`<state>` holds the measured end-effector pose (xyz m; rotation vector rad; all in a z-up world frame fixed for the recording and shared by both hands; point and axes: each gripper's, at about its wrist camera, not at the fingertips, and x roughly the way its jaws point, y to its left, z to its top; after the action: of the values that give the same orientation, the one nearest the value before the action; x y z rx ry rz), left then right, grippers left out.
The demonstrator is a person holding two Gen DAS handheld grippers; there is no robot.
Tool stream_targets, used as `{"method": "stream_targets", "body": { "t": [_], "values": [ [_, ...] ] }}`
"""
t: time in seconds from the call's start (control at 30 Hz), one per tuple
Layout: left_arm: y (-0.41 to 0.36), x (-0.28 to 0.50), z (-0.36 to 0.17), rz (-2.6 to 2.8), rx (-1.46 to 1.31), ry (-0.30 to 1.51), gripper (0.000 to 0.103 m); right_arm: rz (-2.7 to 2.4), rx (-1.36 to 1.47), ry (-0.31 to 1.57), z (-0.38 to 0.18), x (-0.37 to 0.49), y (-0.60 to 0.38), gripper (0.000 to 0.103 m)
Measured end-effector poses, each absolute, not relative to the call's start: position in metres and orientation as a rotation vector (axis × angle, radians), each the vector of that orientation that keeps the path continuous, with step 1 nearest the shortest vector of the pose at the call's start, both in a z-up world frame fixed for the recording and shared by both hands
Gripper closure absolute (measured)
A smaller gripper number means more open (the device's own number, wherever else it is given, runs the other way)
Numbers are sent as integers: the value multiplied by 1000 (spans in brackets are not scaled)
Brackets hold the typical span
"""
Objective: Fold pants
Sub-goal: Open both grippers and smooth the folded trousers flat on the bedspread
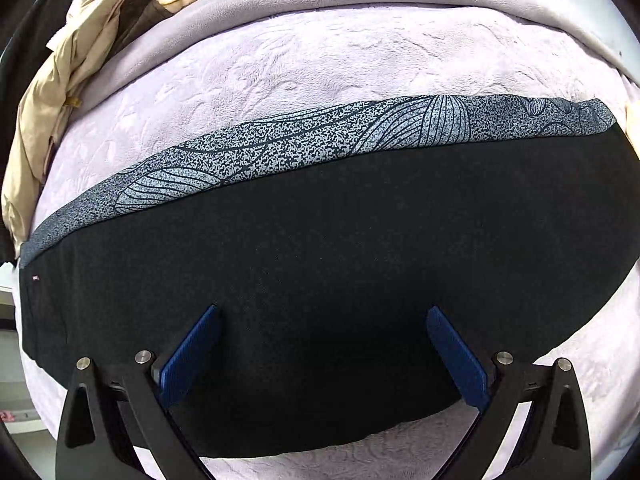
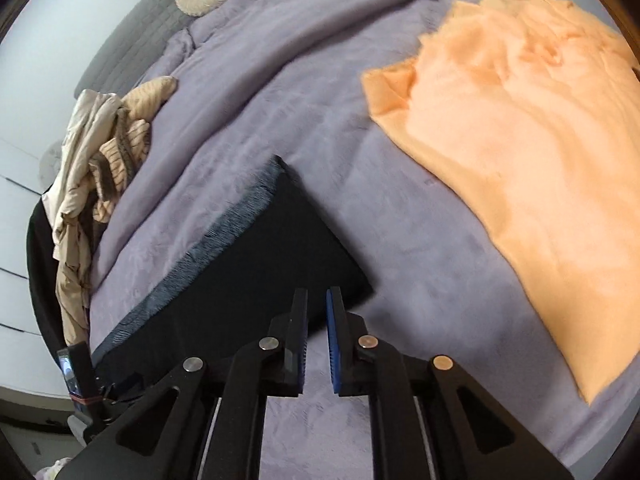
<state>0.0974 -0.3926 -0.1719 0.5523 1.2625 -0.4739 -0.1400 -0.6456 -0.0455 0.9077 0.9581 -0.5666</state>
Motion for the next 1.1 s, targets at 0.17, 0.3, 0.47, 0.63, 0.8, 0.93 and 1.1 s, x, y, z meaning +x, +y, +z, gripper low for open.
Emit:
{"method": "stream_targets", "body": {
  "t": [0.17,0.3,0.47,0.63,0.8,0.93,1.1],
  "values": [
    [-397,92,-174,-458,542,1265,0,-590,851,1144,-94,-114,-643,84],
    [-397,89,-175,-453,536,1273,0,-582,926,1120,-104,-138,-641,86],
    [-399,86,-175,-452,542,1276,0,-584,984,1137,-100,-161,-637,76],
    [-405,104,-165,-457,541,1279,0,-587,1035,1117,-96,-168,-632,76],
    [-422,141,-156,-429,481,1233,0,-579,1042,1111,-94,-167,-626,76],
    [-446,164,-176,-410,510,1231,0,-569,1039,1108,-93,-164,-626,76],
    [-452,161,-176,-397,520,1248,0,-533,1071,1094,-91,-164,-623,76]
  ]
}}
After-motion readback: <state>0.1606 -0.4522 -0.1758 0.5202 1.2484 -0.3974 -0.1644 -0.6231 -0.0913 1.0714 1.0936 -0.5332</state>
